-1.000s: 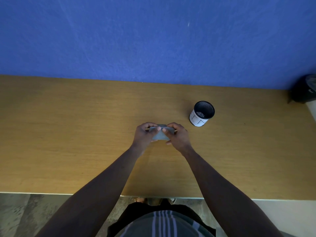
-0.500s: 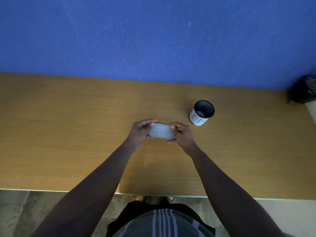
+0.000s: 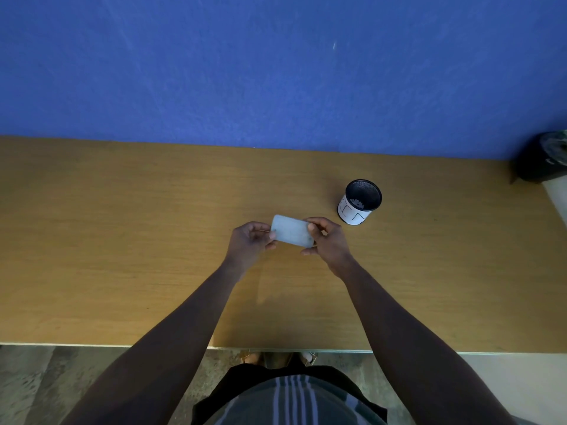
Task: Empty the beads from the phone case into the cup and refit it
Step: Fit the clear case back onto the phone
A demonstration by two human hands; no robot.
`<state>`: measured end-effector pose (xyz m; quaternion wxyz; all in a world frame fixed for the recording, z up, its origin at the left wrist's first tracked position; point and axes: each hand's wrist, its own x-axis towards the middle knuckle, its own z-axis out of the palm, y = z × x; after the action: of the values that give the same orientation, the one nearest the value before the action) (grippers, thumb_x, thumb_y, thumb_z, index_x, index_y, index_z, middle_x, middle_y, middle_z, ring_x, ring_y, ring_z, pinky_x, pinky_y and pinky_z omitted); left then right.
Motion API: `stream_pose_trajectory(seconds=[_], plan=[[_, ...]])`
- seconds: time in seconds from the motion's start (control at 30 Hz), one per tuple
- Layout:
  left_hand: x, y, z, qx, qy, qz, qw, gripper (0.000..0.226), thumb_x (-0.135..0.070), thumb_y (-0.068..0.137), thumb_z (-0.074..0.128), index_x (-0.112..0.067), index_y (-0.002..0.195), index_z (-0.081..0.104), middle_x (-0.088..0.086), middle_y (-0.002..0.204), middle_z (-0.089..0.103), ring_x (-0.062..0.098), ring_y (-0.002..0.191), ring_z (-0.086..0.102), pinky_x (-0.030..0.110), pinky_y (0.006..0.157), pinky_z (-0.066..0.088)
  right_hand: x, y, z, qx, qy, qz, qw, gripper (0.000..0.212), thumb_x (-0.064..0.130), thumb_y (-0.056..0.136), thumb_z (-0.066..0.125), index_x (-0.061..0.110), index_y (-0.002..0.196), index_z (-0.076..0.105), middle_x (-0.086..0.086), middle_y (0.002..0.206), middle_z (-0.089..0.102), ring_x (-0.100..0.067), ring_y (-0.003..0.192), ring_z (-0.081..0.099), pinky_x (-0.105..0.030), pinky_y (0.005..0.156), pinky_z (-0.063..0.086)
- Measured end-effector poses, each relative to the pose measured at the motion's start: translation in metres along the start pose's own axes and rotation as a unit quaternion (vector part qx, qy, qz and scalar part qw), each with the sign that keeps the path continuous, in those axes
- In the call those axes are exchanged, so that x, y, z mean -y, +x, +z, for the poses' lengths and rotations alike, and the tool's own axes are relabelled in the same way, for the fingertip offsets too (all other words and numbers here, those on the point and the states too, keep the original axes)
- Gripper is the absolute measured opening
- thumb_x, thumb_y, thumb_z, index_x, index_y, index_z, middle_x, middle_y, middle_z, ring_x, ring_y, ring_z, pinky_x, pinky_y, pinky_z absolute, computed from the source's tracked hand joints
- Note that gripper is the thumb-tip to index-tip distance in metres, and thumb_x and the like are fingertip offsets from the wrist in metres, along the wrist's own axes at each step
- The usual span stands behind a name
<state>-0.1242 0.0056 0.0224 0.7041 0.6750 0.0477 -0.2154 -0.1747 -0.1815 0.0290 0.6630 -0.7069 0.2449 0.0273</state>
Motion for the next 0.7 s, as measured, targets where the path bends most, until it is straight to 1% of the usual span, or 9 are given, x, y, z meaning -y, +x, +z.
stream_pose_trajectory(seconds=[0.1, 0.23, 0.33, 0.43, 0.5, 0.57, 0.63, 0.67, 0.7], plan=[[0.001, 0.0, -0.002, -0.019, 0.003, 0.009, 1.0, 0.016, 0.001, 0.082, 0.071, 0.003, 0.095, 0.061, 0.013, 0.081, 0.068, 0.017, 0.066, 0.071, 0.028, 0.066, 0.06, 0.001, -0.001, 0.002, 0.009, 0.003, 0.0, 1.0, 0.024, 0.014, 0.096, 0.059, 0.004, 0.117, 0.062, -0.006, 0.107, 0.051, -0.023, 0.096, 0.062, -0.035, 0.063, 0.062], [0.006, 0.002, -0.007, -0.038, 0.018, 0.021, 0.999, 0.012, 0.002, 0.081, 0.071, -0.002, 0.089, 0.063, 0.011, 0.078, 0.069, 0.019, 0.066, 0.071, 0.037, 0.073, 0.06, 0.001, -0.002, 0.006, 0.015, 0.001, -0.008, 1.0, 0.025, 0.008, 0.093, 0.063, 0.001, 0.117, 0.061, -0.007, 0.104, 0.051, -0.023, 0.09, 0.064, -0.036, 0.064, 0.063], [0.009, 0.001, -0.007, -0.037, 0.016, 0.021, 0.999, 0.013, 0.003, 0.081, 0.07, -0.005, 0.087, 0.063, 0.009, 0.075, 0.069, 0.019, 0.065, 0.07, 0.039, 0.074, 0.059, -0.001, -0.003, 0.008, 0.009, -0.001, -0.017, 1.0, 0.023, 0.008, 0.092, 0.064, 0.0, 0.114, 0.061, -0.006, 0.102, 0.052, -0.023, 0.088, 0.064, -0.04, 0.065, 0.063], [0.007, -0.002, -0.008, -0.017, -0.014, -0.003, 1.0, 0.014, -0.004, 0.084, 0.07, -0.007, 0.094, 0.061, 0.016, 0.085, 0.07, 0.024, 0.071, 0.072, 0.04, 0.074, 0.059, -0.001, -0.004, 0.006, 0.006, -0.013, -0.037, 0.999, 0.021, 0.009, 0.091, 0.066, 0.003, 0.11, 0.063, -0.004, 0.103, 0.055, -0.023, 0.09, 0.065, -0.04, 0.069, 0.063], [0.003, -0.003, -0.007, -0.006, -0.036, -0.036, 0.999, 0.023, -0.017, 0.086, 0.07, -0.007, 0.102, 0.059, 0.019, 0.095, 0.069, 0.029, 0.078, 0.073, 0.04, 0.074, 0.059, -0.002, -0.004, 0.006, 0.008, -0.032, -0.055, 0.998, 0.017, 0.007, 0.089, 0.067, 0.006, 0.106, 0.066, -0.005, 0.104, 0.059, -0.021, 0.088, 0.065, -0.037, 0.071, 0.062], [0.0, -0.003, -0.005, -0.005, -0.071, -0.077, 0.995, 0.032, -0.03, 0.087, 0.068, -0.007, 0.105, 0.056, 0.016, 0.102, 0.069, 0.033, 0.085, 0.072, 0.041, 0.076, 0.059, -0.004, -0.002, 0.005, 0.015, -0.063, -0.081, 0.995, 0.014, 0.005, 0.086, 0.07, 0.008, 0.1, 0.068, -0.008, 0.103, 0.065, -0.017, 0.085, 0.065, -0.034, 0.073, 0.061], [-0.002, -0.001, -0.003, -0.016, -0.092, -0.101, 0.991, 0.037, -0.037, 0.087, 0.067, -0.005, 0.102, 0.056, 0.014, 0.101, 0.069, 0.032, 0.088, 0.072, 0.04, 0.078, 0.059, -0.007, -0.002, 0.007, 0.023, -0.102, -0.111, 0.988, 0.017, 0.0, 0.082, 0.072, 0.009, 0.097, 0.07, -0.007, 0.1, 0.067, -0.005, 0.085, 0.062, -0.024, 0.076, 0.056], [-0.003, 0.0, -0.003, -0.02, -0.098, -0.11, 0.989, 0.038, -0.037, 0.087, 0.067, -0.003, 0.102, 0.056, 0.015, 0.099, 0.07, 0.031, 0.088, 0.072, 0.039, 0.078, 0.059, -0.008, -0.003, 0.007, 0.025, -0.116, -0.126, 0.985, 0.019, -0.003, 0.08, 0.072, 0.007, 0.096, 0.07, -0.007, 0.1, 0.066, 0.003, 0.083, 0.06, -0.016, 0.076, 0.052], [-0.003, 0.001, -0.003, -0.026, -0.106, -0.12, 0.987, 0.034, -0.032, 0.087, 0.068, -0.003, 0.099, 0.056, 0.016, 0.099, 0.07, 0.03, 0.087, 0.072, 0.038, 0.078, 0.06, -0.008, -0.005, 0.008, 0.026, -0.125, -0.14, 0.982, 0.021, -0.006, 0.078, 0.073, 0.005, 0.096, 0.071, -0.007, 0.099, 0.065, 0.006, 0.082, 0.058, -0.011, 0.075, 0.049]])
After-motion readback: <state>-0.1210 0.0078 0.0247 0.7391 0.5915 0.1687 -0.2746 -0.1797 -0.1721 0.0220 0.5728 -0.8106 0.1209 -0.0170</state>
